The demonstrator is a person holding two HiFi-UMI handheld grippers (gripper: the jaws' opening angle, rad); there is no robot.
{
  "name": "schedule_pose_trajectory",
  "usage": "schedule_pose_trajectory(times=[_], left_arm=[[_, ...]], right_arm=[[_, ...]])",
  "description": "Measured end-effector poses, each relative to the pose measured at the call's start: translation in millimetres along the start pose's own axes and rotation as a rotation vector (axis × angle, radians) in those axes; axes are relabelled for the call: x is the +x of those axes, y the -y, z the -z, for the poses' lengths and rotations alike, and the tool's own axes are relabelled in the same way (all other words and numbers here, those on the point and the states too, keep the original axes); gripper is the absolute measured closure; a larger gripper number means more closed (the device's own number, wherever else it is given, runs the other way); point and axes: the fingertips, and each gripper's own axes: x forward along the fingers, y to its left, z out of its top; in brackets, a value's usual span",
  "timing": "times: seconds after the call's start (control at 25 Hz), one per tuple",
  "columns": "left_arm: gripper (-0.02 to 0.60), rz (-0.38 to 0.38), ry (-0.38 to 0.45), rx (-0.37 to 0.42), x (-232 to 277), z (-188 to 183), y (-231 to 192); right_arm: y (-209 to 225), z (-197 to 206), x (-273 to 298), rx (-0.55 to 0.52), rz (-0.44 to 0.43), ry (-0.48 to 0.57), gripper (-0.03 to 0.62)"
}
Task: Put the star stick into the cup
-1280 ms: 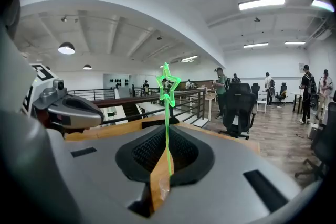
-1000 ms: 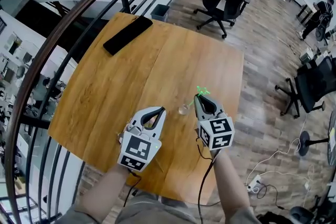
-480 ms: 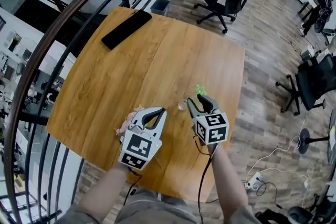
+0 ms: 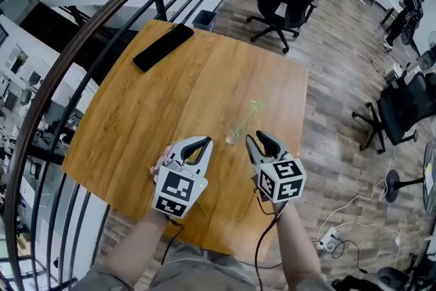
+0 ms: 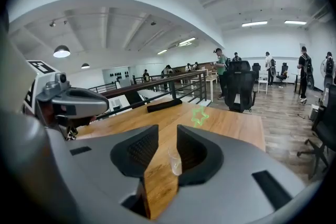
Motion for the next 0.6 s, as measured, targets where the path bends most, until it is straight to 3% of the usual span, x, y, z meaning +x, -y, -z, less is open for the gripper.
schedule_pose_trajectory(times=[0.16, 0.36, 0.6], left_arm=[[0.566, -0.018, 0.062, 0.031, -15, -30, 0], [0.566, -0.041, 0.133, 0.098, -40, -67, 6], [0.566, -0.049, 0.212, 0.144, -83, -97, 26]], right_arm=[[-11, -46, -39, -0.047, 0.001, 0.107, 0.525], [-34, -92, -93, -0.088, -0.027, 0.220, 0.549], [-66, -117, -162, -0.117, -0.055, 0.331, 0.554]])
